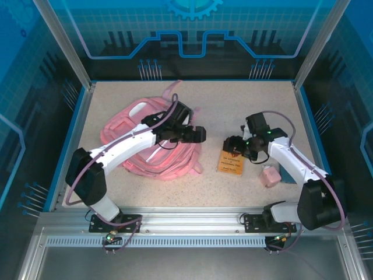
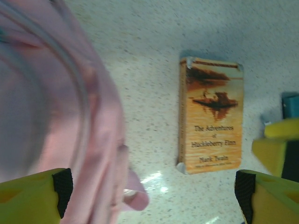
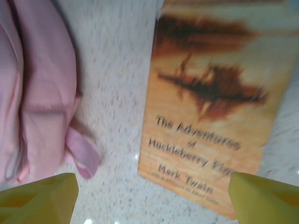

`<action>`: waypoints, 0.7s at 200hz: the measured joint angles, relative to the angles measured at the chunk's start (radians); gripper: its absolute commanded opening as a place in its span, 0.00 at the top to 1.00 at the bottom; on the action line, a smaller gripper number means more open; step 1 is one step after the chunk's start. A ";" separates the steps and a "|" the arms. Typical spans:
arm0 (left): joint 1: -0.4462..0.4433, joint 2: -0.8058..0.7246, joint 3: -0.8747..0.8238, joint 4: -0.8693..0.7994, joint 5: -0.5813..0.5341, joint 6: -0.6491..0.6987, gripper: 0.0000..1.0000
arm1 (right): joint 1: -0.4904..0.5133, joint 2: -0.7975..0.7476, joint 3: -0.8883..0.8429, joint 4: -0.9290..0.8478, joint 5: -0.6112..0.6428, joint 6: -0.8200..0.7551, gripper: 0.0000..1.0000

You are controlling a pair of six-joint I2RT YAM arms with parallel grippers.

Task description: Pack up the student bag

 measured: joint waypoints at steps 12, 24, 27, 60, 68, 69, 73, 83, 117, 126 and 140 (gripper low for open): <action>-0.024 0.036 0.008 0.023 0.018 -0.021 0.11 | -0.045 0.005 0.004 -0.002 0.021 -0.008 0.17; -0.050 0.081 0.018 0.042 0.039 -0.044 0.13 | -0.080 0.024 0.004 -0.011 0.042 -0.011 0.17; -0.055 0.093 0.022 0.045 0.042 -0.048 0.13 | -0.086 0.031 0.003 -0.012 0.048 -0.013 0.17; -0.109 0.232 0.091 0.064 0.063 -0.092 0.23 | -0.097 0.117 0.003 -0.011 0.080 -0.022 0.23; -0.119 0.263 0.113 0.063 0.065 -0.099 0.26 | -0.097 0.140 0.003 -0.010 0.081 -0.028 0.25; -0.121 0.266 0.115 0.063 0.065 -0.098 0.26 | -0.097 0.142 0.003 -0.010 0.080 -0.027 0.26; -0.125 0.280 0.126 0.061 0.064 -0.098 0.27 | -0.097 0.151 0.003 -0.008 0.081 -0.028 0.27; -0.136 0.319 0.161 0.055 0.064 -0.104 0.31 | -0.097 0.178 0.003 -0.005 0.083 -0.032 0.30; -0.166 0.415 0.233 0.037 0.053 -0.121 0.38 | -0.094 0.253 0.003 0.008 0.086 -0.035 0.36; -0.172 0.434 0.244 0.032 0.049 -0.122 0.39 | -0.090 0.264 0.003 0.012 0.088 -0.034 0.38; -0.181 0.469 0.269 0.018 0.038 -0.123 0.44 | -0.080 0.278 0.003 0.016 0.091 -0.034 0.38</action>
